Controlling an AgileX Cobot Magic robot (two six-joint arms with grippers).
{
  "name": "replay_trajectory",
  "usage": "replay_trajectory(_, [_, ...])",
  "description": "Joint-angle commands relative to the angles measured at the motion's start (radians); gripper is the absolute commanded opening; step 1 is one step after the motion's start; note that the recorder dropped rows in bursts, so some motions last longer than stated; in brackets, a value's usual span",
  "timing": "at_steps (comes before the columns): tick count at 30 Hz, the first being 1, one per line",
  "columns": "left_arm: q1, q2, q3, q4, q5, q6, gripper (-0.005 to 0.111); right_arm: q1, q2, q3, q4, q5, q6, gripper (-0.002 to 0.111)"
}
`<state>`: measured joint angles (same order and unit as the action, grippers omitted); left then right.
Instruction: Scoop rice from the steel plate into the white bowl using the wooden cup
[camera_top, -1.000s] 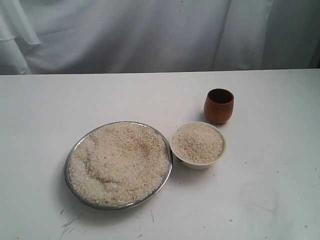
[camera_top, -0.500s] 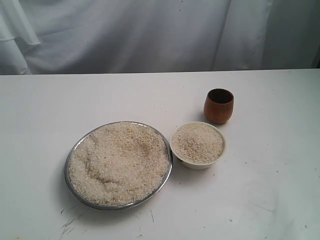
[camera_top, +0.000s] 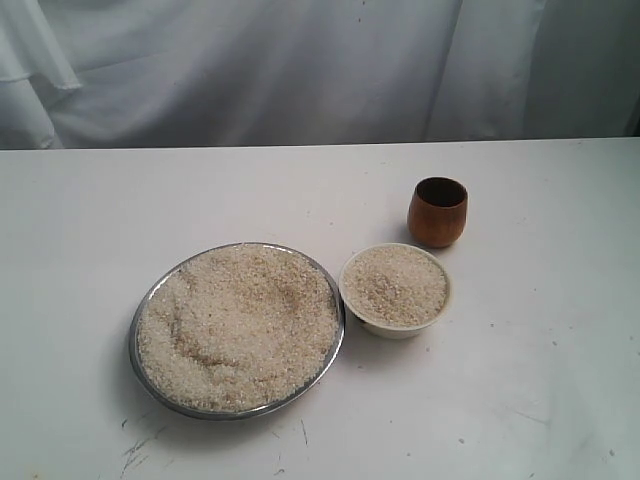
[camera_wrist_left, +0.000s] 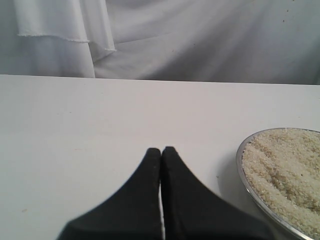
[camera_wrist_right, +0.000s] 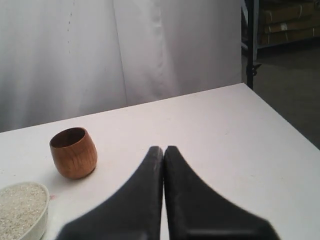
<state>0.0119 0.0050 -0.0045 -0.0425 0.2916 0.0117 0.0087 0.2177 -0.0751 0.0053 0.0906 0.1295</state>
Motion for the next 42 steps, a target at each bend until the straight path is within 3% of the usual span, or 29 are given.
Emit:
replay_trajectory(1, [-0.002,-0.005,0.005,-0.001,-0.006,-0.003,0.0,-0.013,-0.121,0.047,0.009,0.067,-0.007,0.0])
replay_trajectory(4, [-0.002,-0.005,0.005,-0.001,-0.006,-0.003,0.0,-0.013,-0.189,0.048,0.009,0.175,-0.031,0.0])
replay_trajectory(18, [-0.002,-0.005,0.005,-0.001,-0.006,-0.003,0.0,0.02,-0.218,0.075,-0.005,0.26,-0.078,0.0])
replay_trajectory(42, [-0.002,-0.005,0.005,-0.001,-0.006,-0.003,0.0,0.02,-0.218,0.075,0.003,0.256,-0.078,0.0])
